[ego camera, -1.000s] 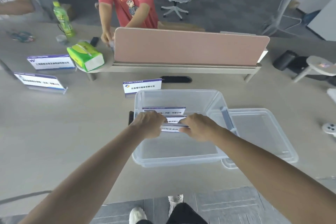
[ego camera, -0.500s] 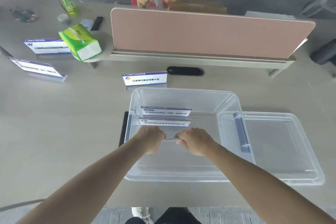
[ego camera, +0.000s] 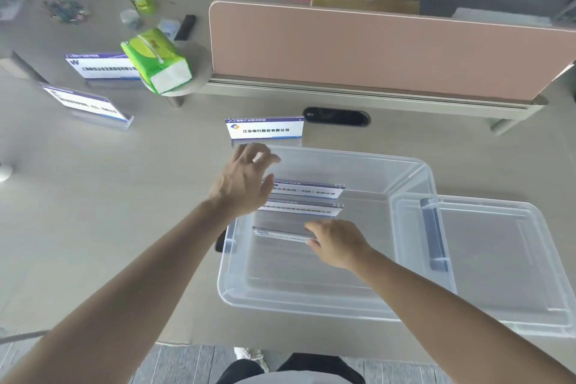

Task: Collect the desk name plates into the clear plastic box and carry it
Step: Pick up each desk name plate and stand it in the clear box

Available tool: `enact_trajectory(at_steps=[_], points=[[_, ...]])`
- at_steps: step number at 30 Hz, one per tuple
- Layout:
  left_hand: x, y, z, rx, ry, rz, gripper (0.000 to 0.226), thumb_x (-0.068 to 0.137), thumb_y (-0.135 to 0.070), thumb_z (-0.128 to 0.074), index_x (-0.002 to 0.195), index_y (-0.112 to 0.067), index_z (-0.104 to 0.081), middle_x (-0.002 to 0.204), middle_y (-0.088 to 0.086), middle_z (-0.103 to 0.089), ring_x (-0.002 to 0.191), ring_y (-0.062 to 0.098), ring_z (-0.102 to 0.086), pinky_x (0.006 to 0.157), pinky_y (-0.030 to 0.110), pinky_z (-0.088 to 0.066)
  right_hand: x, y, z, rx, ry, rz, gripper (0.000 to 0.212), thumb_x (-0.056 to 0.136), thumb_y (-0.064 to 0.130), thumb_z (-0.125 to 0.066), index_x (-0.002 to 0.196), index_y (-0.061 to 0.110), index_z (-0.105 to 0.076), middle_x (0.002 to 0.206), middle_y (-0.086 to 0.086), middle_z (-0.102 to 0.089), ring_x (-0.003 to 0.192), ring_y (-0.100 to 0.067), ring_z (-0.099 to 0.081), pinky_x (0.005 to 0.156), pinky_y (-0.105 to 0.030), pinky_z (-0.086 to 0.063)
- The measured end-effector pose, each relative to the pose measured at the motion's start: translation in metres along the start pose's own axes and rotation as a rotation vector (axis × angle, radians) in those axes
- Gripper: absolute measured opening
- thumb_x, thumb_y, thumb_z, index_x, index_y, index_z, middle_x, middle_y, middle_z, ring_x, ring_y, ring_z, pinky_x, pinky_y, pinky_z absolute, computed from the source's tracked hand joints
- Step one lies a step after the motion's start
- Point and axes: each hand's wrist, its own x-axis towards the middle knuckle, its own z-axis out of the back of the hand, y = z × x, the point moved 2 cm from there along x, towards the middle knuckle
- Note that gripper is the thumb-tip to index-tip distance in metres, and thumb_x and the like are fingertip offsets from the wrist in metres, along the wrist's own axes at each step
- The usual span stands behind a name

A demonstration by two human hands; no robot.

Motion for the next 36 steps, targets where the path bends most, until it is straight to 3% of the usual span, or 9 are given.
enact_trajectory(at_steps=[3,5,7,14,27,30,33,34,36], points=[[-0.003,0.002,-0.007,-0.038,0.143,0.334,0.066,0.091,-0.031,-0.059,0.148,-0.013,-0.032,0.145,0.018,-0.036,0.126,0.041,-0.040,0.102,0.053,-0.042,0.010,0.017,-0.003,-0.009,-0.010,0.061,0.017,0.095,0.033,-0.053,0.094,0.016,-0.055,0.092,-0.005,-0.069,0.087,-0.032,-0.065,0.061,-0.032,-0.037],[-0.005,0.004,-0.015,-0.155,0.228,0.564,0.076,0.095,-0.040,-0.052,0.155,-0.015,-0.013,0.152,0.016,-0.028,0.134,0.038,-0.035,0.107,0.048,-0.035,0.018,0.028,-0.007,-0.024,0.012,0.085,0.011,0.096,0.024,-0.052,0.095,0.014,-0.055,0.093,-0.006,-0.068,0.085,-0.032,-0.065,0.060,-0.032,-0.037],[-0.008,0.006,-0.021,-0.253,0.214,0.651,0.075,0.096,-0.040,-0.049,0.156,-0.019,-0.008,0.153,0.016,-0.031,0.135,0.036,-0.039,0.106,0.045,-0.035,0.024,0.034,-0.012,-0.032,0.012,0.082,0.003,0.094,0.012,-0.052,0.094,0.014,-0.054,0.090,-0.005,-0.066,0.080,-0.032,-0.065,0.057,-0.032,-0.035],[-0.009,0.006,-0.022,-0.244,0.138,0.648,0.073,0.095,-0.038,-0.051,0.155,-0.024,-0.012,0.154,0.009,-0.037,0.129,0.035,-0.049,0.097,0.042,-0.042,0.037,0.035,-0.016,-0.050,-0.026,0.090,0.017,0.084,0.000,-0.053,0.093,0.014,-0.050,0.082,-0.005,-0.061,0.070,-0.032,-0.063,0.050,-0.031,-0.034],[-0.011,0.006,-0.023,-0.194,0.132,0.650,0.077,0.093,-0.043,-0.052,0.155,-0.027,-0.009,0.148,0.007,-0.045,0.121,0.033,-0.055,0.092,0.042,-0.044,0.049,0.028,-0.013,-0.186,-0.048,0.135,0.021,0.077,0.002,-0.066,0.089,0.015,-0.053,0.071,-0.001,-0.060,0.056,-0.027,-0.060,0.044,-0.023,-0.008],[-0.011,0.004,-0.023,-0.183,0.144,0.652,0.077,0.093,-0.043,-0.052,0.155,-0.027,-0.009,0.147,0.008,-0.045,0.122,0.034,-0.054,0.092,0.042,-0.043,0.048,0.029,-0.011,-0.201,-0.041,0.142,0.019,0.084,0.003,-0.057,0.099,0.014,-0.052,0.082,-0.003,-0.061,0.067,-0.029,-0.061,0.045,-0.026,-0.008],[-0.010,0.003,-0.021,-0.192,0.156,0.656,0.077,0.094,-0.042,-0.051,0.155,-0.027,-0.008,0.149,0.009,-0.043,0.126,0.034,-0.051,0.095,0.043,-0.043,0.045,0.030,-0.007,-0.305,-0.004,0.113,0.022,0.079,0.008,-0.068,0.096,0.015,-0.055,0.072,-0.001,-0.061,0.056,-0.026,-0.061,0.044,-0.025,-0.005],[-0.010,0.003,-0.020,-0.198,0.165,0.656,0.077,0.094,-0.042,-0.051,0.155,-0.027,-0.007,0.149,0.010,-0.041,0.127,0.034,-0.050,0.097,0.043,-0.043,0.045,0.032,-0.005,-0.337,-0.016,0.108,0.022,0.079,0.013,-0.071,0.094,0.016,-0.056,0.070,0.000,-0.061,0.054,-0.025,-0.061,0.043,-0.025,-0.007],[-0.010,0.003,-0.018,-0.210,0.199,0.657,0.077,0.095,-0.044,-0.049,0.155,-0.027,-0.005,0.150,0.012,-0.039,0.129,0.034,-0.048,0.099,0.045,-0.041,0.042,0.036,-0.001,-0.332,-0.011,0.138,0.017,0.094,0.025,-0.059,0.104,0.013,-0.053,0.083,-0.003,-0.064,0.069,-0.028,-0.065,0.046,-0.029,-0.023]])
